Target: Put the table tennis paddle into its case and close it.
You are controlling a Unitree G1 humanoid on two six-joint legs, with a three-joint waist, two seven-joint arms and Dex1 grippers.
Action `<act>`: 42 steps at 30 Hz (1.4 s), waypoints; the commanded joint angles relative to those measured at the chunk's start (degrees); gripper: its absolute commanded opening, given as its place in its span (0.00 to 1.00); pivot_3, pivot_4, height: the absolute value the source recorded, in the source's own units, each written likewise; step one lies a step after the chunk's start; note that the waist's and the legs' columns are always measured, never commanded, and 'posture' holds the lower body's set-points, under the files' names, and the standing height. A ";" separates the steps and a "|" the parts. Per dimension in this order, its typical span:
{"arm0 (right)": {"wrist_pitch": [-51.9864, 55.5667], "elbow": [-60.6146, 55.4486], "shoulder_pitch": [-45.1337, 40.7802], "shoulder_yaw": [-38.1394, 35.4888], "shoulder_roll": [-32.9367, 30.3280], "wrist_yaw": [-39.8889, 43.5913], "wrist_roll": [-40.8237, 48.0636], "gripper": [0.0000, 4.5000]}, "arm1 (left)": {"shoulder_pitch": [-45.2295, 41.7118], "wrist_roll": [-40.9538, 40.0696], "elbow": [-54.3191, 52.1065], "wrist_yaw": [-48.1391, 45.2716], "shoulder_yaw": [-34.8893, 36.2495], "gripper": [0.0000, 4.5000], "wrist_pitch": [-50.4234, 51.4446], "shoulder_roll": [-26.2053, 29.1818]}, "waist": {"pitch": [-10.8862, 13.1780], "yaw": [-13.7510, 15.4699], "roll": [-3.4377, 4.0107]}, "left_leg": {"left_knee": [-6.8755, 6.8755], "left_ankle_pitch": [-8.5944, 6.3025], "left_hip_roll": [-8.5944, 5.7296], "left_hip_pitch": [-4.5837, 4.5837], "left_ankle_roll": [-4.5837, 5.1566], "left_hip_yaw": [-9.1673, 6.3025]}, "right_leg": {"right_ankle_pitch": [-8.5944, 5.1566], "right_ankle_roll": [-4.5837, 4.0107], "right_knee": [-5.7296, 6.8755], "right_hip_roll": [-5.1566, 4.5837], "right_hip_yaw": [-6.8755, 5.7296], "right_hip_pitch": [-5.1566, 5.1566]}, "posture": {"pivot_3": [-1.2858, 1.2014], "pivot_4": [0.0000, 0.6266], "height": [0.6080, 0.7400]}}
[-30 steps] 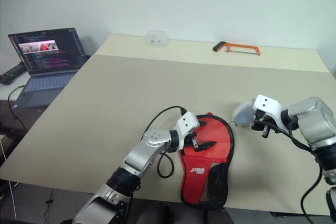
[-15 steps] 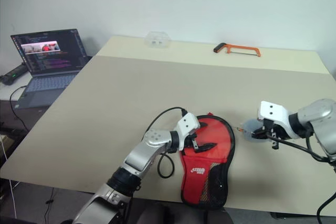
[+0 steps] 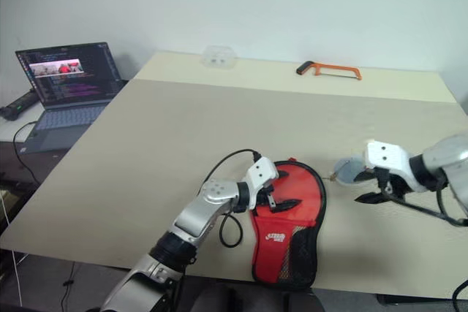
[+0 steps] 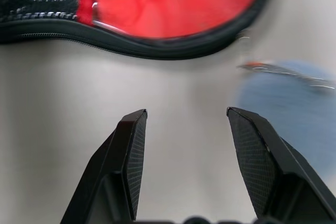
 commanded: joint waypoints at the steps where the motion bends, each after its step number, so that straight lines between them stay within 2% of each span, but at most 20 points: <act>1: -2.66 5.72 -8.47 -1.29 1.69 -3.17 -1.95 0.59 | 3.00 1.70 4.25 -0.43 -2.84 1.00 2.50 0.51 | -0.02 -0.15 0.04 | 0.00 0.00 0.01 0.02 0.00 0.01 | 0.00 0.00 0.00 -0.02 0.01 0.00 | 0.52 0.24 1.00; 2: -3.83 8.32 -10.15 0.31 3.03 -4.88 -4.05 0.59 | 2.99 1.70 4.30 -0.40 -2.86 1.00 2.50 0.43 | -0.04 -0.32 0.00 | -0.01 0.00 0.01 0.06 0.00 0.00 | 0.00 0.00 0.00 -0.03 0.00 0.03 | 0.52 0.24 1.00; 5: -6.37 12.37 -10.57 3.57 4.27 -3.04 -6.36 0.73 | 2.98 1.87 4.37 -0.38 -3.04 1.00 2.33 0.26 | -0.03 -0.20 -0.20 | -0.02 0.00 0.05 0.04 0.00 -0.13 | -0.01 -0.03 -0.05 -0.06 0.02 0.09 | 0.52 0.24 1.00; 8: -7.57 15.58 -12.07 4.88 5.59 -1.72 -6.90 0.95 | 3.06 1.97 4.31 -0.32 -3.06 1.00 2.26 0.31 | 0.00 -0.17 0.01 | -0.03 -0.06 0.03 -0.04 0.10 -0.01 | -0.01 -0.01 -0.15 -0.13 0.00 0.07 | 0.52 0.24 1.00; 9: -8.39 16.94 -12.68 5.40 6.01 -1.46 -7.35 0.99 | 3.10 1.94 4.29 -0.24 -2.99 1.00 2.31 0.30 | 0.00 -0.17 0.07 | -0.02 -0.06 0.00 -0.04 0.11 0.07 | -0.01 0.01 -0.15 -0.16 0.03 0.05 | 0.52 0.24 1.00; 16: -13.88 26.21 -16.73 9.31 10.52 -1.85 -12.41 0.99 | 3.58 1.69 3.80 0.07 -2.80 1.00 1.60 -0.01 | -0.01 -0.47 0.09 | -0.01 -0.07 0.01 0.09 0.12 0.03 | -0.01 0.03 -0.06 -0.17 0.00 0.13 | 0.52 0.24 1.00; 26: -17.22 31.90 -17.86 10.90 13.83 -1.16 -16.15 0.99 | 3.95 -2.72 6.17 -2.56 -0.71 1.00 4.27 -2.38 | -0.02 -0.42 0.13 | 0.00 -0.07 0.00 0.05 0.12 0.05 | -0.01 0.03 -0.10 -0.19 0.00 0.13 | 0.52 0.24 1.00; 41: -7.96 32.70 -19.90 13.69 17.66 -0.12 -20.90 0.99 | 2.18 -1.38 8.93 -4.74 -1.49 1.00 3.57 -2.07 | -0.04 0.01 0.15 | 0.03 -0.07 -0.06 0.10 0.12 -0.02 | -0.01 0.05 -0.09 -0.25 -0.05 0.26 | 0.52 0.24 1.00; 42: -7.49 32.51 -19.79 13.84 17.68 0.01 -21.15 0.95 | 2.21 -1.16 8.94 -4.71 -1.55 1.00 3.37 -1.97 | -0.04 0.03 0.15 | 0.03 -0.07 -0.05 0.10 0.12 -0.02 | -0.01 0.05 -0.09 -0.25 -0.05 0.26 | 0.52 0.24 1.00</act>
